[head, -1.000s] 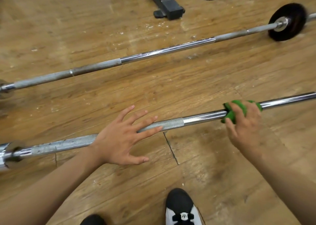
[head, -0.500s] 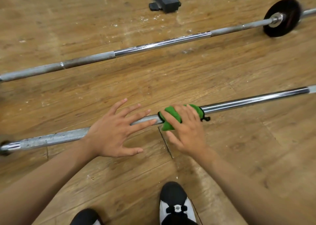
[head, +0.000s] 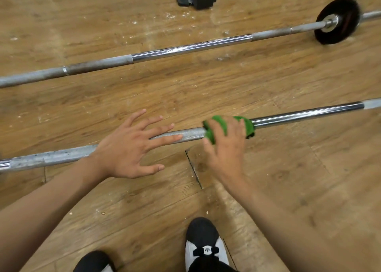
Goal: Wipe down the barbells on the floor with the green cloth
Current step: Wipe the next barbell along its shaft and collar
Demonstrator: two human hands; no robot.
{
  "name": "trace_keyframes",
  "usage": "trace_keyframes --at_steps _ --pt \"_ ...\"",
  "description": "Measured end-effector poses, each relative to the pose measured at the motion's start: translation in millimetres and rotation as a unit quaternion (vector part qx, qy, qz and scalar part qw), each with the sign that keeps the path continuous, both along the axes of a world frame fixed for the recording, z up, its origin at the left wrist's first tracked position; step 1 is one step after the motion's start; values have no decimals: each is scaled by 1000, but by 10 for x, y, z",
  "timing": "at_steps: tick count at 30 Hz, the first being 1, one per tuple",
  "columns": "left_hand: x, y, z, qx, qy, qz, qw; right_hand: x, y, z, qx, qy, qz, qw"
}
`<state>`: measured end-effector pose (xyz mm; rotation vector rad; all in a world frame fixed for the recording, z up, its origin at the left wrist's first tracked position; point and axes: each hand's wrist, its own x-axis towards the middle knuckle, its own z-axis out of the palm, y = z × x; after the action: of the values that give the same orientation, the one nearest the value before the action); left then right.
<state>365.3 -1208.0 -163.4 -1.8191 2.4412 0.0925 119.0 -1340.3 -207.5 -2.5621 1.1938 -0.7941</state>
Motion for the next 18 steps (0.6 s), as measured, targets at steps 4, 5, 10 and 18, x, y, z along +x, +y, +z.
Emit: trace_keyframes --at_steps 4,5,10,18 --pt "20 -30 7 -10 3 1 1000 -177 -208 37 -60 96 163 980" --pt "23 -30 6 -11 4 3 1000 -314 -379 24 -69 101 150 981" --pt "25 -42 -29 -24 -7 1 1000 -677 -913 23 -28 21 -75 997" --pt "-40 23 -37 -3 -15 -7 1000 211 169 167 28 18 39 999"
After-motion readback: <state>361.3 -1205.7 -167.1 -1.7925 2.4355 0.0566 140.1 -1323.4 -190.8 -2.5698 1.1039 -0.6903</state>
